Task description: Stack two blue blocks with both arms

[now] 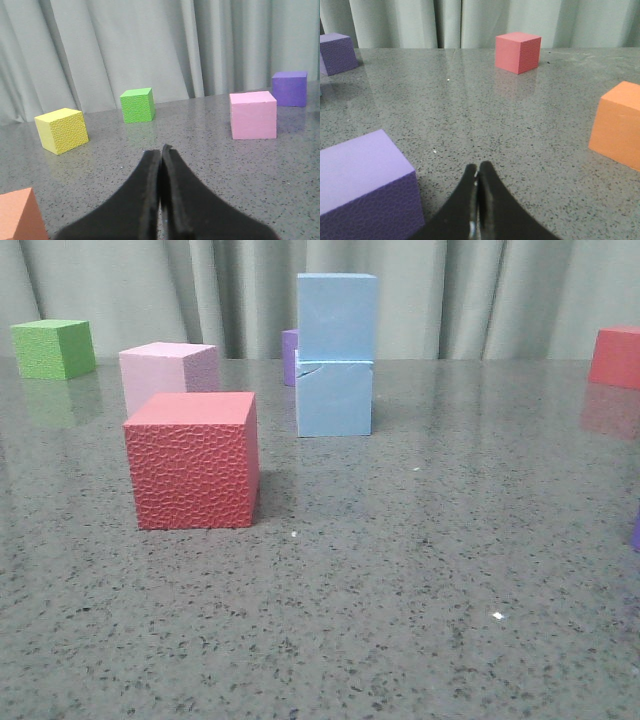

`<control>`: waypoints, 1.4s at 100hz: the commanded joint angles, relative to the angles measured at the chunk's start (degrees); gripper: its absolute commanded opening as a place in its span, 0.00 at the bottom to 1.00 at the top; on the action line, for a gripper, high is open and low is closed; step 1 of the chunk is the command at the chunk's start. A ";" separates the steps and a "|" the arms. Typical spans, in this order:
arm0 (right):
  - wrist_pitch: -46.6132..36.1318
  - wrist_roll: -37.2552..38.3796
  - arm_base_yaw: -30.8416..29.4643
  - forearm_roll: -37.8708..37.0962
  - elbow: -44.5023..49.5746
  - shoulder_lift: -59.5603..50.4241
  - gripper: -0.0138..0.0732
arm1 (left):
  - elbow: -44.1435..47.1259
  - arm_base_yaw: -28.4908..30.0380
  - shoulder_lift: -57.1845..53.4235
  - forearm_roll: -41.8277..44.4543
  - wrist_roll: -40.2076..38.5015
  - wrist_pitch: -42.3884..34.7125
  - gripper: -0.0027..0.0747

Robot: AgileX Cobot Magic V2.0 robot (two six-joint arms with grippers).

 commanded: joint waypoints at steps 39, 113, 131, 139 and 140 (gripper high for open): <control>-8.58 -0.54 0.03 -1.10 2.58 -1.47 0.08 | 2.32 0.18 -1.89 -0.52 -0.63 -4.33 0.01; -9.47 -0.54 4.44 -4.12 2.86 -1.47 0.08 | 2.32 0.18 -1.89 -0.52 -0.63 -4.33 0.01; -9.47 -0.54 4.44 -4.12 2.86 -1.47 0.08 | 2.32 0.18 -1.89 -0.52 -0.63 -4.33 0.01; -9.47 -0.54 4.44 -4.12 2.86 -1.47 0.08 | 2.32 0.18 -1.89 -0.52 -0.63 -4.33 0.01; -9.47 -0.54 4.44 -4.12 2.86 -1.47 0.08 | 2.32 0.18 -1.89 -0.52 -0.63 -4.33 0.01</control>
